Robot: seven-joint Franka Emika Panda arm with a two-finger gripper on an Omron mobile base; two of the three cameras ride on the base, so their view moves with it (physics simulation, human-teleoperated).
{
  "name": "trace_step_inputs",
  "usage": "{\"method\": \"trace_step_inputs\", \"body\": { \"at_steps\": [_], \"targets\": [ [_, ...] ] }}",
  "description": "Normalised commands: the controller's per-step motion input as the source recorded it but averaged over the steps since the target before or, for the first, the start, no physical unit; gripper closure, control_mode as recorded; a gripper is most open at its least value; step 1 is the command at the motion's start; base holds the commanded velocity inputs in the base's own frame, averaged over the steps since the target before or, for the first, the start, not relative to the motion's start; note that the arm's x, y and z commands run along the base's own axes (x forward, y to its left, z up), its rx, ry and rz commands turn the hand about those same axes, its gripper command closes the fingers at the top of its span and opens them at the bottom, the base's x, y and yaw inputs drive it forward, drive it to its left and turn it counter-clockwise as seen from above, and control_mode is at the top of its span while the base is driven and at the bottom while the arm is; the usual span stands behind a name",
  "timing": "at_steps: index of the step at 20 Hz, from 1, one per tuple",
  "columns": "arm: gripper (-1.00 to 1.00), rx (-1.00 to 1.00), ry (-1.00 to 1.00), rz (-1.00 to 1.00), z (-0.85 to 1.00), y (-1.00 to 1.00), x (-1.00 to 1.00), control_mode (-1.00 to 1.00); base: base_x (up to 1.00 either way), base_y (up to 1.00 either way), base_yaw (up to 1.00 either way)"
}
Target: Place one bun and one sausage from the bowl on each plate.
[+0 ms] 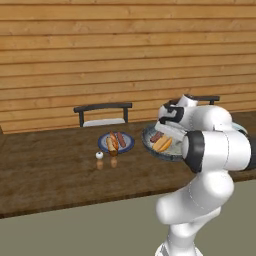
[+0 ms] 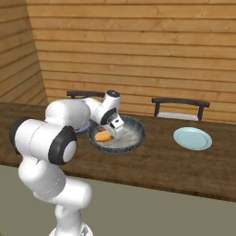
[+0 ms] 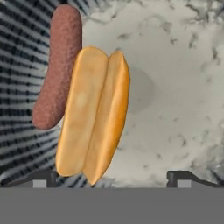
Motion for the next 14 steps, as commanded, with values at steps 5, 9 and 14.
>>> {"method": "trace_step_inputs", "body": {
  "at_steps": [5, 9, 14],
  "targets": [
    [-1.0, 0.0, 0.0, 0.06, -0.19, 0.13, 0.13, -1.0, 0.0, 0.0, 0.0],
    [-1.0, 0.0, 0.0, 0.02, -0.21, 0.01, 0.24, -1.0, 0.0, 0.0, 0.0],
    [-1.0, 0.06, 0.0, 0.02, -0.2, 0.15, 0.17, -1.0, 0.0, 0.0, 0.0]
  ]
}}
